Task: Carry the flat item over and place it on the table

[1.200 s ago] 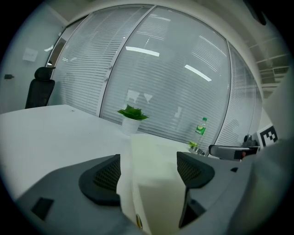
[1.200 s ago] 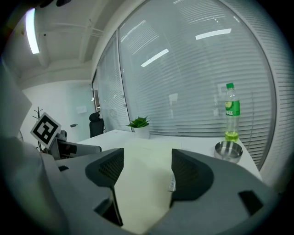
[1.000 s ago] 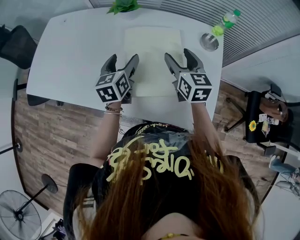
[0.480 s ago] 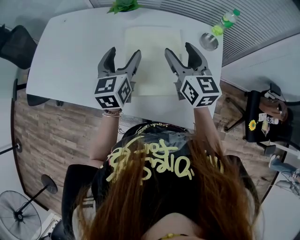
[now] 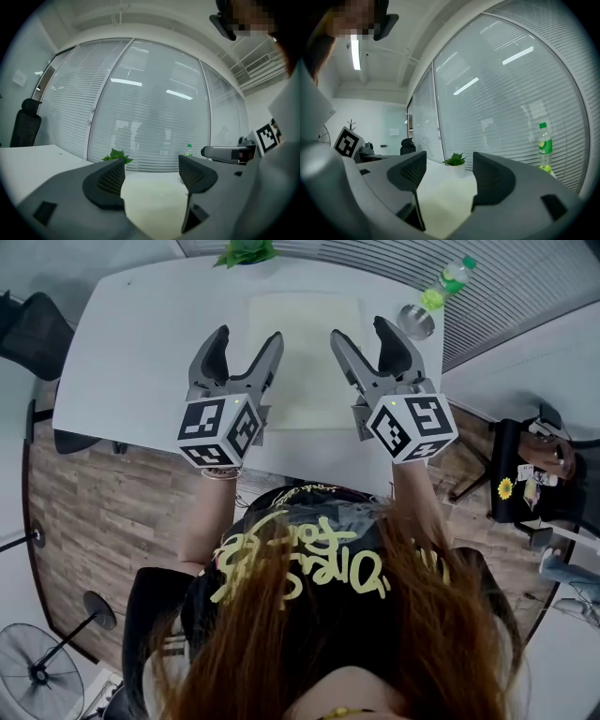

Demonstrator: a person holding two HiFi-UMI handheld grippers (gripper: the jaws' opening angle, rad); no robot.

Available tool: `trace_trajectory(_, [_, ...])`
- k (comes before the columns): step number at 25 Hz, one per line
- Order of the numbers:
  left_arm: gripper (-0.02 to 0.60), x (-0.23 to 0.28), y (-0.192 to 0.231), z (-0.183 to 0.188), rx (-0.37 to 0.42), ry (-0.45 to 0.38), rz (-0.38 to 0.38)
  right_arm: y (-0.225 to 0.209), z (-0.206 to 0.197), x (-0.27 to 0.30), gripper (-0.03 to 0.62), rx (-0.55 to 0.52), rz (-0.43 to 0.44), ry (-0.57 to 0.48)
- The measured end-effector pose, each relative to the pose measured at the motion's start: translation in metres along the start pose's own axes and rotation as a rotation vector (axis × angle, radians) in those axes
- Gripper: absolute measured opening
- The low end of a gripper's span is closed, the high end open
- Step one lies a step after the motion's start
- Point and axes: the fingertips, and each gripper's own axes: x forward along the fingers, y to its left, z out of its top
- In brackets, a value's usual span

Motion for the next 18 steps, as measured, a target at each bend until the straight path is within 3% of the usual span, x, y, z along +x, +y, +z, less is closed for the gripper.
trace_trajectory(8, [0.328, -0.005, -0.011, 0.017, 0.02, -0.044, -0.039, 0.008, 0.018, -0.005, 0.302, 0.0, 0.035, -0.044])
trace_trajectory(11, [0.311, -0.006, -0.013, 0.021, 0.024, -0.057, -0.046, 0.01, 0.021, -0.007, 0.221, 0.002, 0.041, -0.055])
trace_trajectory(14, [0.281, -0.007, -0.014, 0.024, 0.024, -0.069, -0.054, 0.011, 0.024, -0.008, 0.197, 0.002, 0.041, -0.063])
trace_trajectory(18, [0.225, -0.007, -0.015, 0.027, 0.026, -0.079, -0.055, 0.011, 0.025, -0.009, 0.12, -0.013, 0.04, -0.074])
